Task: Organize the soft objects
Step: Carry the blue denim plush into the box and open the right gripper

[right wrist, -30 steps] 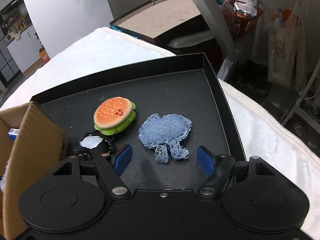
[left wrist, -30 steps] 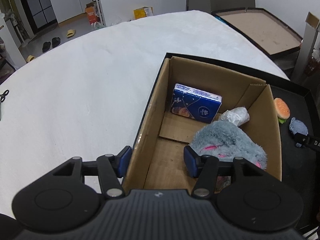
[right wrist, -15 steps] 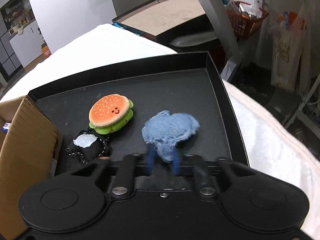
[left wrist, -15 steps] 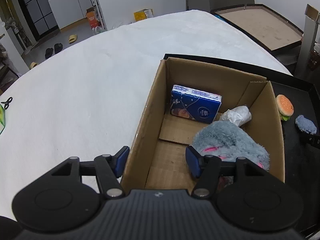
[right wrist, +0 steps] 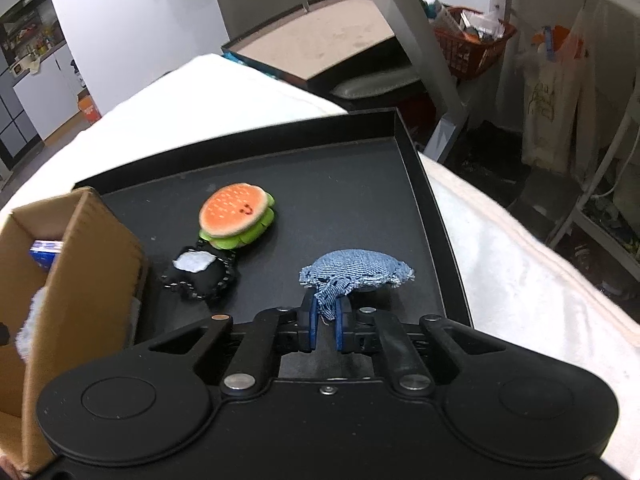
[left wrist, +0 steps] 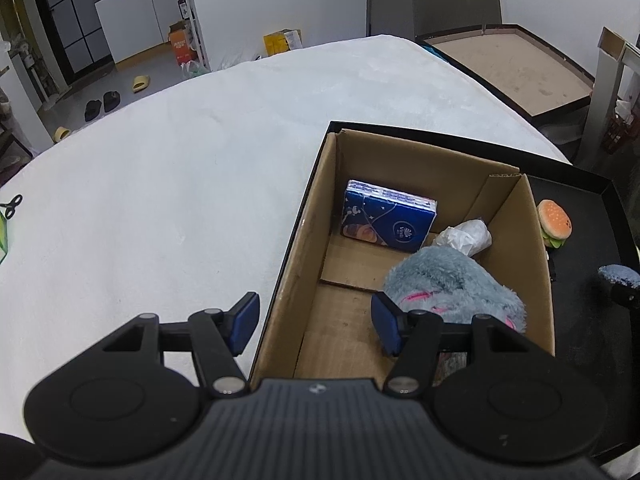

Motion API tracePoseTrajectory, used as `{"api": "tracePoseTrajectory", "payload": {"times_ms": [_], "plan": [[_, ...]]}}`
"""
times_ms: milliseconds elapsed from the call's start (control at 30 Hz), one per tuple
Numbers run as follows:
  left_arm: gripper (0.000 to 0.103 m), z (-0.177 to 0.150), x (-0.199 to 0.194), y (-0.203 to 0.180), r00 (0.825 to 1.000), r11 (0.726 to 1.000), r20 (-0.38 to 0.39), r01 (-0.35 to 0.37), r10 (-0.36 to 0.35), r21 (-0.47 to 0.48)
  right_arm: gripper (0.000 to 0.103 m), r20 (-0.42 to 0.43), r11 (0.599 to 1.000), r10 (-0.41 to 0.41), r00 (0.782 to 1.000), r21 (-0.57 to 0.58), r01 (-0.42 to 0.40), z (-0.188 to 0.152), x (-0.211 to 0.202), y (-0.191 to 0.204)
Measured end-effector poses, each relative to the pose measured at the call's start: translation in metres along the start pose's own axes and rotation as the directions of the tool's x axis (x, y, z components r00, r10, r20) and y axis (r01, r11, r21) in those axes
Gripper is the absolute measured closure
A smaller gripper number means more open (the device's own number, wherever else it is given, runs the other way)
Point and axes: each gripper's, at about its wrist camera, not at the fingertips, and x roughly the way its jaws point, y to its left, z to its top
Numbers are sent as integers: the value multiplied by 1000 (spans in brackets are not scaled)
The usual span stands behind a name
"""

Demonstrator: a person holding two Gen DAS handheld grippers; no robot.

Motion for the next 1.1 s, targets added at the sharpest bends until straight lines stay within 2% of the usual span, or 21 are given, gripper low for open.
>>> {"api": "tracePoseTrajectory", "payload": {"times_ms": [433,1100], "plan": [[43,-4,-6,13,998,997,-7,66,-66,-28,95,59,1000,20,998,-16,-19,5,-48,26],[43,-10,-12,40,983,978,-16,181,-183,-106,95,116,990,32,993,-143,-15,12,-92,101]]}}
